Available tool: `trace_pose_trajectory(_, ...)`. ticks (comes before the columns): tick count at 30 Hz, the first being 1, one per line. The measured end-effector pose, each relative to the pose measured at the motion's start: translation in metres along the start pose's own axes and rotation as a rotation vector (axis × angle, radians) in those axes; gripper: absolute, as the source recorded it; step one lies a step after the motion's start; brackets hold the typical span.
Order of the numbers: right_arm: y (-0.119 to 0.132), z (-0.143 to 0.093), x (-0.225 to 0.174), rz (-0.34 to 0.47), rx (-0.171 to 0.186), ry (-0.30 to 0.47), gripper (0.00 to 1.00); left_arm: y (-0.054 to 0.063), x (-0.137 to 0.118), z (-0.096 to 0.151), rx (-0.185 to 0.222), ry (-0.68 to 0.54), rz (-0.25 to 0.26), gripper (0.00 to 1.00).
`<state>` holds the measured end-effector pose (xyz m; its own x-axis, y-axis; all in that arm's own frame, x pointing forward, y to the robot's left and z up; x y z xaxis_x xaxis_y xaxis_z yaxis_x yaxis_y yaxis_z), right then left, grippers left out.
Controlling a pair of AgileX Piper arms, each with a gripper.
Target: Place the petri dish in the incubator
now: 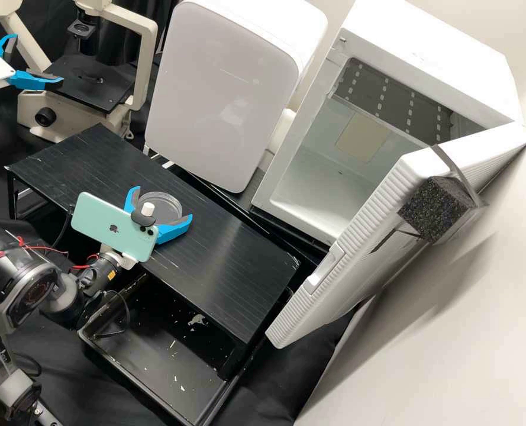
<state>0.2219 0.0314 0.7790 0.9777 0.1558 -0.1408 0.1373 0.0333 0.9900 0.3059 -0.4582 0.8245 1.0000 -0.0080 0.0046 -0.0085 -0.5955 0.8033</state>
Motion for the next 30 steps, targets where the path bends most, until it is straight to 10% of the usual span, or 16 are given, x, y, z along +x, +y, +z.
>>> trace_pose_trajectory(16,0.05,0.013,-0.01,0.156,0.061,-0.015,0.0,0.0,0.0,0.0,0.0,0.0,0.0,1.0)
trace_pose_trajectory(30,0.124,0.065,0.034,0.393,0.028,-0.113,0.0,0.0,0.0,0.0,0.0,0.0,0.0,1.0)
